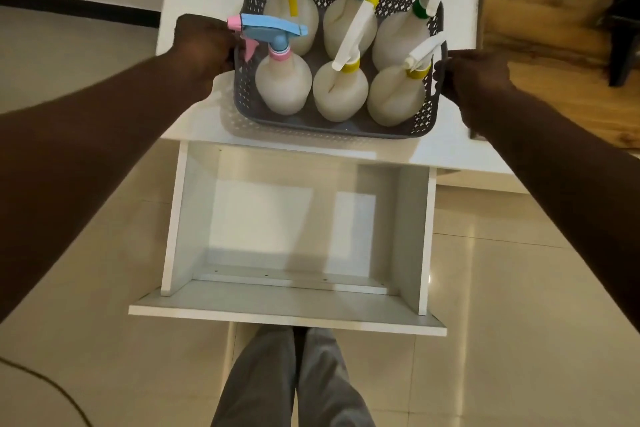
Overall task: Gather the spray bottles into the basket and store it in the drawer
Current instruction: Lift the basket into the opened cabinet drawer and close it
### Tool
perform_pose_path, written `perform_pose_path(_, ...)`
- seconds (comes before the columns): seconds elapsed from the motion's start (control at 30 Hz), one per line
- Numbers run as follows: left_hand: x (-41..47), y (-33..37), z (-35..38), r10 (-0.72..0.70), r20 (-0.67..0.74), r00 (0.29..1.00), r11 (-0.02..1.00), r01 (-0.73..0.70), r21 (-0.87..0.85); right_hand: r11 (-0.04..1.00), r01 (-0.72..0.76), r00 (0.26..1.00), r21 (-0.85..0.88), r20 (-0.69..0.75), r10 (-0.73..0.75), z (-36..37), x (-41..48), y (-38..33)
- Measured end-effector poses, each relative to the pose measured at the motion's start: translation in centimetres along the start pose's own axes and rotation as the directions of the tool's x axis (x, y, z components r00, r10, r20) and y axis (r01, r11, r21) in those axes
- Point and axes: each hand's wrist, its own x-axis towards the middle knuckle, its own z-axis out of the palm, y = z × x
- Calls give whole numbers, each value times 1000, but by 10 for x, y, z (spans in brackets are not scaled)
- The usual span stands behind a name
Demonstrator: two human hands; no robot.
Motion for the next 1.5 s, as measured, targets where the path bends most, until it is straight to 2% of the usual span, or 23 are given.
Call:
perform_pose_path(0.17,-20,-7,-8,37,19,999,999,-37,-13,1000,27,999,-14,18,-26,-9,-16,7)
perform_pose_path(0.43,-110,-31,-52,106,76,991,994,-105,-18,993,23,996,113,87,-33,-45,-106,47)
perform_pose_path(0.53,-146,-52,-73,78,93,993,997,-76,-28,995,-3,996,99,89,-6,-56,-147,71)
perform_pose_path(0.63,-178,-80,-89,16,60,998,999,-14,-32,998,-26,994,50,108,20,-66,-189,97)
perform_pose_path(0.83,-221,-144,-109,-119,-3,993,991,119,-57,993,-103,988,58,121,95,-75,-242,147)
perform_pose_path(1.1,-211,-192,-98,-195,5,981,979,195,-63,982,-182,982,45,59,179,-63,-237,193)
perform_pose_path(1.3,-179,-218,-74,-255,-53,966,965,250,-75,978,-209,978,29,9,208,-39,-202,230)
perform_pose_path(1.5,-146,-249,-50,-293,-65,954,954,297,47,971,-235,972,-43,7,236,-10,-170,269)
